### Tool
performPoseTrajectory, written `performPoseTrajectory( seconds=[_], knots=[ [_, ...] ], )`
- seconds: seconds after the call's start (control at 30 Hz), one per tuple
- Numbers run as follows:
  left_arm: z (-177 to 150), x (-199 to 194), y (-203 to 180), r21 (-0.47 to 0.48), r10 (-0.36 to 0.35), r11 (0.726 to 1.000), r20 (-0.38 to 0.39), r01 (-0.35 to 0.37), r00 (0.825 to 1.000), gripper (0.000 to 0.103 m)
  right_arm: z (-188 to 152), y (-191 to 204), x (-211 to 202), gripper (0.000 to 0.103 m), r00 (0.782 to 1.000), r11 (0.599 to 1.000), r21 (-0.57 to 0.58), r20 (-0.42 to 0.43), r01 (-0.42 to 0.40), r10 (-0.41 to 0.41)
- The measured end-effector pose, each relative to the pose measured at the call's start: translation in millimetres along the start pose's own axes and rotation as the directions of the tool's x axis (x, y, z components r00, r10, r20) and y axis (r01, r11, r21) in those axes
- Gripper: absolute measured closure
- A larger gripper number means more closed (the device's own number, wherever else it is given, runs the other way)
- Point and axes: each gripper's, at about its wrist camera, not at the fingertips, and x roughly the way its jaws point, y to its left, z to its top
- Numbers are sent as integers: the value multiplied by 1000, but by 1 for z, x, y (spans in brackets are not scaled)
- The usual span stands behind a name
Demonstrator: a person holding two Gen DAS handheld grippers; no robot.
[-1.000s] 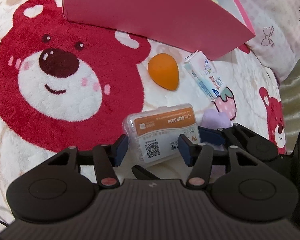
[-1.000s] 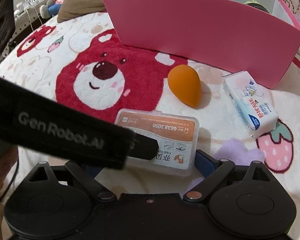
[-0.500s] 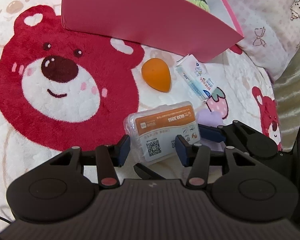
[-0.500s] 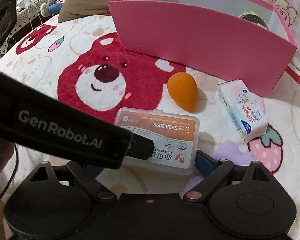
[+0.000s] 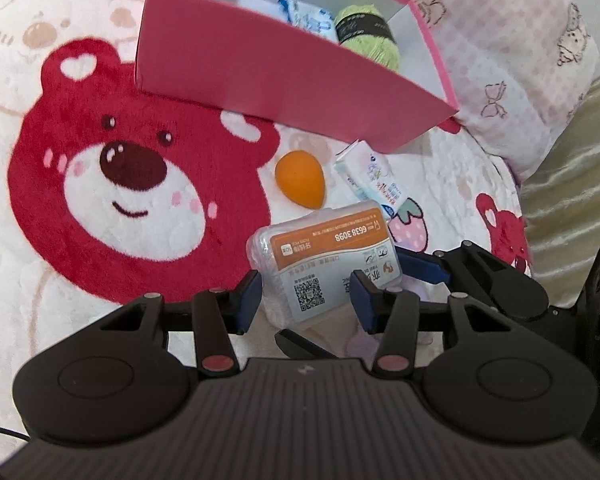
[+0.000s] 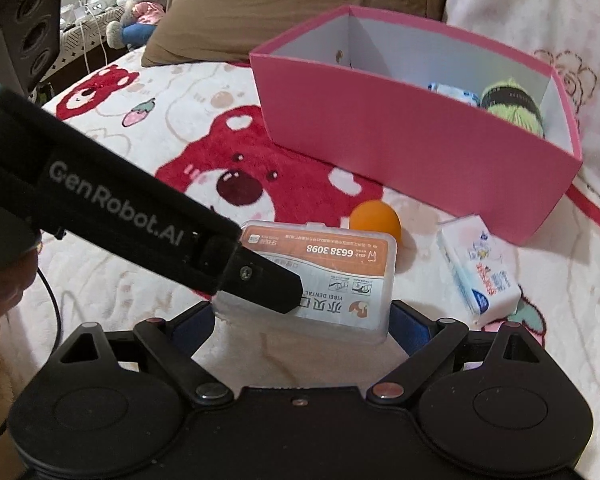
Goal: Organize objects
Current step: 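Lift the clear plastic box and carry it over the pink box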
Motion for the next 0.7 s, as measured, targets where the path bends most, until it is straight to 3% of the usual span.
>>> performPoseTrajectory(
  seconds=[0.47,0.7],
  knots=[
    [-7,-24,-12,14,20,1000,70,-21,997,56,7,3,-30,11,998,997,-66,42,-35,38],
    [0,-39,-13,3,17,1000,125,-17,992,62,9,-2,-40,25,997,997,-76,68,-28,34]
  ],
)
